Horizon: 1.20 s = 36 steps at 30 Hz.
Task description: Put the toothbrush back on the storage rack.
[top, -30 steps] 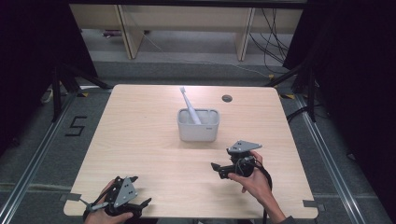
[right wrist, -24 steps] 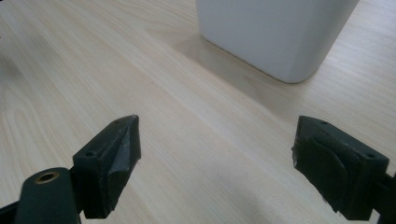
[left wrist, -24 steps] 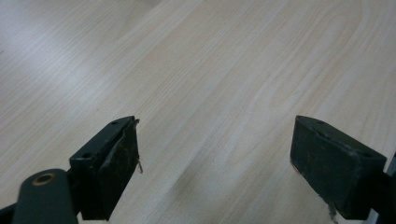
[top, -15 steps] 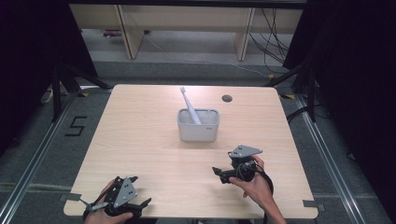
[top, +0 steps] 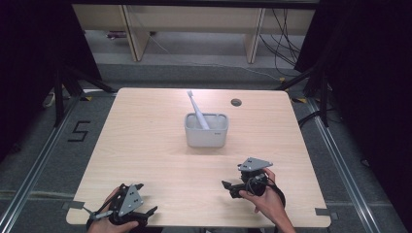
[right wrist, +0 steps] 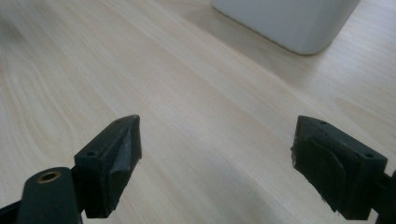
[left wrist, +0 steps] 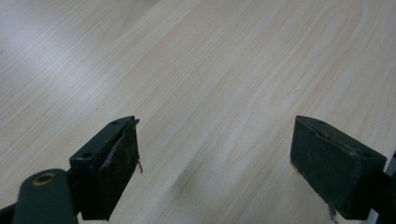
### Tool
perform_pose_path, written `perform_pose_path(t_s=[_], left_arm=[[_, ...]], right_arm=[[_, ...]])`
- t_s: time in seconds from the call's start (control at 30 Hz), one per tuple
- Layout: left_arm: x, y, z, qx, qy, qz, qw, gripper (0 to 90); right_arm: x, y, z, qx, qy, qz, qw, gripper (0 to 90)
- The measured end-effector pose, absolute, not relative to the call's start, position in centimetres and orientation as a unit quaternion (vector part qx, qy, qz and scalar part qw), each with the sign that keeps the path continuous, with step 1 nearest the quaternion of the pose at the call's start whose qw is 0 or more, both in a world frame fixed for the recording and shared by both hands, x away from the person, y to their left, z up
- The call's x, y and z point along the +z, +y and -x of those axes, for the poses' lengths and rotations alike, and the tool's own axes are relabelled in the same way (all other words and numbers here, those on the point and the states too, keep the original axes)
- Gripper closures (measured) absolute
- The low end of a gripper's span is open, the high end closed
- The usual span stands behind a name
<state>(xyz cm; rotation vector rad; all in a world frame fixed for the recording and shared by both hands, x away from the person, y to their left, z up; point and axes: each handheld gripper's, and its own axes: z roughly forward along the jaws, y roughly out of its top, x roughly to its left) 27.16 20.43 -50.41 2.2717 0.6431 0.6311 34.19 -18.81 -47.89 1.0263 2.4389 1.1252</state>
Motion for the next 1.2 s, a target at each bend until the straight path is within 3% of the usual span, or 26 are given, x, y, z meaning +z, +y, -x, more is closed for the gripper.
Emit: perform_pose_path(t_s=[1.2], left_arm=[[-50.5,20.3,-27.1,0.238,0.245,-0.876,0.341,15.0]], right_arm=[[-49.1,-22.1,-32.0,0.393,0.833,-0.363,0.139,16.1]])
